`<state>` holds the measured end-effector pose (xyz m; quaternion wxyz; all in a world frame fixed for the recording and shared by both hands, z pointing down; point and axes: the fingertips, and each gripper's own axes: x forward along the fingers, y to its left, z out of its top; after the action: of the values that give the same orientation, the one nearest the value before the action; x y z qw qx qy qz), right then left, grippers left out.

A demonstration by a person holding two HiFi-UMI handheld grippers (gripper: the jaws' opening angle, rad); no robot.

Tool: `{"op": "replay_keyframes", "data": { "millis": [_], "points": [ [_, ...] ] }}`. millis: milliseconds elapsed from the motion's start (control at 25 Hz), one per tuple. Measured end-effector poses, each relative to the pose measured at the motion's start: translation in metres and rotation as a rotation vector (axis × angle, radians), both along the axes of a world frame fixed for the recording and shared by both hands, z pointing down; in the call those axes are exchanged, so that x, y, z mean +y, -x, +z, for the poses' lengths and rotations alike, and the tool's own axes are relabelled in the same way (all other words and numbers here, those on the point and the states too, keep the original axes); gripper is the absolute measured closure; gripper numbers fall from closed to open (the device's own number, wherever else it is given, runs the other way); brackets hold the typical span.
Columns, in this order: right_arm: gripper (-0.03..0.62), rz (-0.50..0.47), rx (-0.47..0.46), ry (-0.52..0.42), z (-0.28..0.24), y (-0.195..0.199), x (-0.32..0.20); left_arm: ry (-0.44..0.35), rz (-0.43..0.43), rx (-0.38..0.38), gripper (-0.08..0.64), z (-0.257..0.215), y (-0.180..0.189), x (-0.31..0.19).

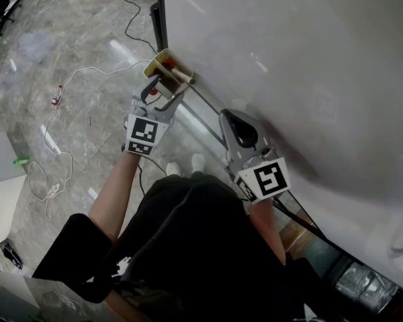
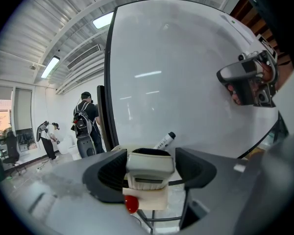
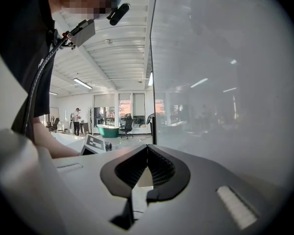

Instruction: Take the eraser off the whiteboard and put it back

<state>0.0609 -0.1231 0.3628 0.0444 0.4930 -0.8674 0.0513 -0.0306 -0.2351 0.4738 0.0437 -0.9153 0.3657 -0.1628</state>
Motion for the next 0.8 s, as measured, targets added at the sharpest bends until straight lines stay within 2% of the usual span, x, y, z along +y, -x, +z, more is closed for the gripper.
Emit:
{"op": "replay_keyframes", "data": {
  "millis": [440, 680, 800],
  "points": [
    [0.583, -0.045, -0.02, -0.023, -0.006, 0.006, 0.002, -0.045, -0.022, 0.038, 0.242, -0.03, 0.005, 0.015],
    [0.583, -0.086, -0.033, -0.044, -0.013, 0.013, 0.005, -0.098, -0.052, 0.076, 0.293, -0.065, 0.014, 0.029],
    [0.583, -0.114, -0.038, -0.055, -0.017, 0.019, 0.006, -0.105, -0.079, 0.126, 0.327, -0.083, 0.019, 0.039]
  ]
}}
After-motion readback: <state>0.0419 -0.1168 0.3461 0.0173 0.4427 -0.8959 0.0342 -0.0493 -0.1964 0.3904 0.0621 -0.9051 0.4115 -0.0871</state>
